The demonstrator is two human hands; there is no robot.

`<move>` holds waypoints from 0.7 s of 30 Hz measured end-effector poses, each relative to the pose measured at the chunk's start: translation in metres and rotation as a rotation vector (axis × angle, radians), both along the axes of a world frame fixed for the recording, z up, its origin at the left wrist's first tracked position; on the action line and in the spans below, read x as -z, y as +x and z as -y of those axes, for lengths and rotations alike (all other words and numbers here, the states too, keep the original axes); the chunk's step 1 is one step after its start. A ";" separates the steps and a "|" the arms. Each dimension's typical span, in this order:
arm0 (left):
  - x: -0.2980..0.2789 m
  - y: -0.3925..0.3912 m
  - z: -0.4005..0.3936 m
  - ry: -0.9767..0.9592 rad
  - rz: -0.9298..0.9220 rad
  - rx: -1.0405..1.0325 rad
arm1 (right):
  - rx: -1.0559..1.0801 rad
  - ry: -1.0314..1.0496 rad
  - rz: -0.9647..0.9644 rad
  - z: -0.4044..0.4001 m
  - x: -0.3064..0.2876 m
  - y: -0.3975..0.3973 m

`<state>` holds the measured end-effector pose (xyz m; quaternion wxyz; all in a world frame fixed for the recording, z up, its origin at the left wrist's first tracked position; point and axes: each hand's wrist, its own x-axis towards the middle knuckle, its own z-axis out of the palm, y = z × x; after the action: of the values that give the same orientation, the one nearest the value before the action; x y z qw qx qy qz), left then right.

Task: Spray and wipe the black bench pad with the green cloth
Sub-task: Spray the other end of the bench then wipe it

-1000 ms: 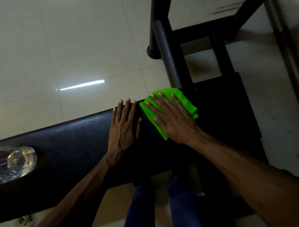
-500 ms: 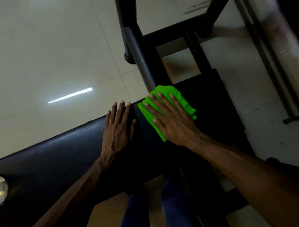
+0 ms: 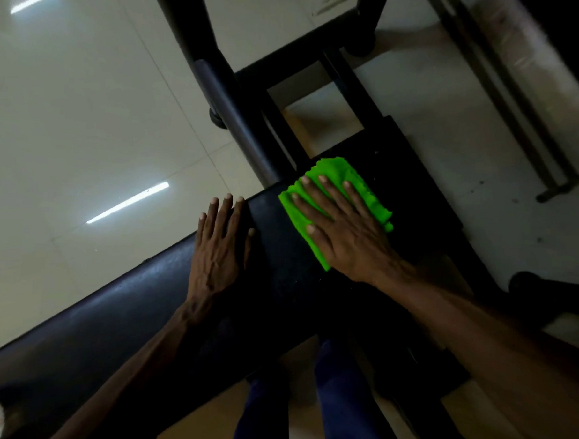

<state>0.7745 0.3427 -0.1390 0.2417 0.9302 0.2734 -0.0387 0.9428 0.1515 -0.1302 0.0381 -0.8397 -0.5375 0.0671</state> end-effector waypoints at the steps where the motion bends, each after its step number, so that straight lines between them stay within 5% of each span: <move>1: -0.001 0.000 0.000 0.001 -0.001 0.008 | 0.047 0.002 0.002 0.005 0.001 0.010; 7: 0.000 0.019 0.002 0.010 0.021 0.082 | 0.500 0.048 -0.060 -0.072 0.008 0.035; 14: -0.010 0.032 0.014 0.003 0.046 0.170 | 0.117 0.005 -0.005 0.004 -0.002 0.003; 21: -0.004 0.060 0.022 0.029 0.097 0.247 | 0.516 0.060 -0.103 -0.022 0.009 0.051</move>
<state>0.8343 0.3205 -0.1350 0.2346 0.9610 0.1455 -0.0190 0.9936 0.1731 -0.1388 0.1060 -0.9430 -0.3048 0.0819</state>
